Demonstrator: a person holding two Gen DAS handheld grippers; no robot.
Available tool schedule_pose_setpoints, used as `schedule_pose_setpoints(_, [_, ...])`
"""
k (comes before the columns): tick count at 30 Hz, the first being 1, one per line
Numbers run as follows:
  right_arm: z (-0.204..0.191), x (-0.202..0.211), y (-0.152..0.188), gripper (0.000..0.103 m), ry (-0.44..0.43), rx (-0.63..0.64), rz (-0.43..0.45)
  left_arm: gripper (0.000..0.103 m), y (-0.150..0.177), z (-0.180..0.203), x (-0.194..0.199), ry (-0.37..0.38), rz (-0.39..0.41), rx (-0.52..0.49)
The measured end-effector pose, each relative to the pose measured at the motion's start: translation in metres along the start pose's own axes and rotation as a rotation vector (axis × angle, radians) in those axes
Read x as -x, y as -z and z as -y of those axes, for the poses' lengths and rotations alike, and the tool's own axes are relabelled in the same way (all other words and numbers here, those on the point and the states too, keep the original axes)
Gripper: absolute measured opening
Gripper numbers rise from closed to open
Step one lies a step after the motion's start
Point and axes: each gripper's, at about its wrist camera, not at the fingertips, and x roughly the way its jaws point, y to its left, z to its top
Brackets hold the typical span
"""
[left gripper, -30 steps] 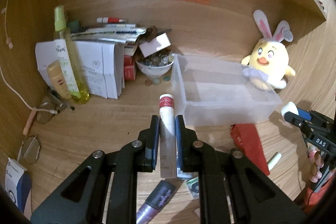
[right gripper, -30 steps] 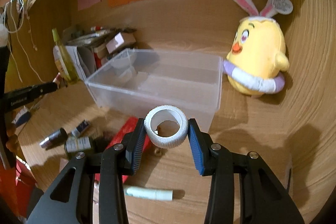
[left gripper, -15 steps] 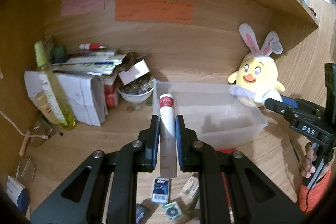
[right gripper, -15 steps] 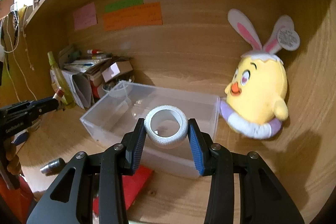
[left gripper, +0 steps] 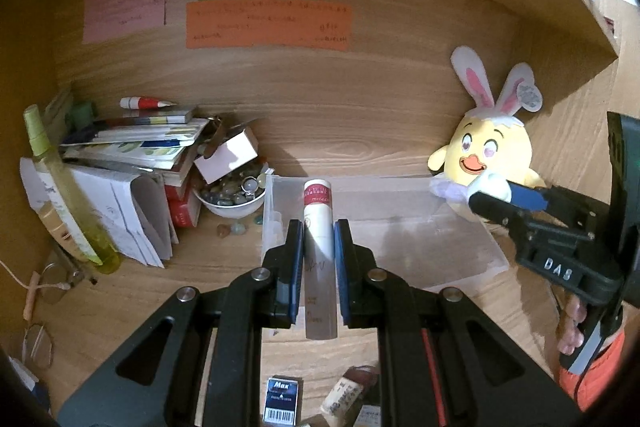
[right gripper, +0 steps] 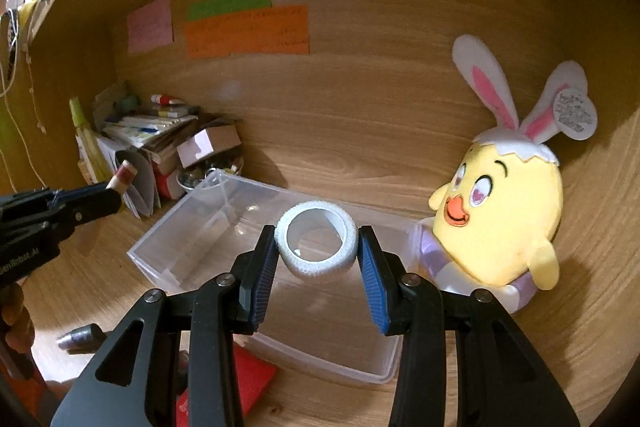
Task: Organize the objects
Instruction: 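Carry both items over the clear bin and open both grippers to drop them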
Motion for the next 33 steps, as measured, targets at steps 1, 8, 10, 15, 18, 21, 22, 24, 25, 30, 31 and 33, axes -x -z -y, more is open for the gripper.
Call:
schedule_pose_setpoints(1, [0.000,-0.004,0.001,0.037,-0.001,0.001,-0.007,0.015,0.000,0.000,-0.004,-0.003,-0.006,-0.002])
schedule_pose_setpoints(8, [0.004,-0.026,0.011,0.037,-0.008,-0.008,-0.062,0.015,0.002,0.001,-0.029,-0.016,-0.048,-0.006])
schedule_pose_setpoints(10, [0.006,-0.030,0.013,0.037,-0.015,-0.013,-0.076,0.015,0.004,0.002,-0.038,-0.021,-0.064,-0.011])
schedule_pose_setpoints(15, [0.007,-0.045,0.019,0.037,-0.011,-0.010,-0.120,0.015,0.009,0.005,-0.060,-0.031,-0.113,-0.032])
schedule_pose_setpoints(18, [0.007,-0.055,0.022,0.037,-0.008,-0.005,-0.149,0.015,0.012,0.005,-0.071,-0.026,-0.141,-0.040])
schedule_pose_setpoints(21, [0.008,-0.062,0.025,0.037,-0.004,-0.001,-0.175,0.015,0.015,0.006,-0.081,-0.018,-0.169,-0.041])
schedule_pose_setpoints(22, [0.008,-0.065,0.026,0.037,-0.004,0.000,-0.184,0.015,0.016,0.007,-0.084,-0.015,-0.176,-0.040])
schedule_pose_setpoints(24, [0.008,-0.070,0.028,0.037,-0.002,0.004,-0.200,0.015,0.017,0.008,-0.089,-0.009,-0.188,-0.041])
schedule_pose_setpoints(25, [0.007,-0.072,0.029,0.037,0.001,0.007,-0.207,0.015,0.018,0.008,-0.091,-0.008,-0.195,-0.042])
schedule_pose_setpoints(30, [0.006,-0.079,0.032,0.037,0.007,0.013,-0.233,0.015,0.022,0.013,-0.098,-0.008,-0.215,-0.052])
schedule_pose_setpoints(31, [0.006,-0.080,0.032,0.037,0.010,0.013,-0.236,0.015,0.022,0.013,-0.099,-0.005,-0.217,-0.053])
schedule_pose_setpoints(33, [0.006,-0.083,0.032,0.037,0.010,0.012,-0.246,0.015,0.022,0.016,-0.102,0.006,-0.225,-0.057])
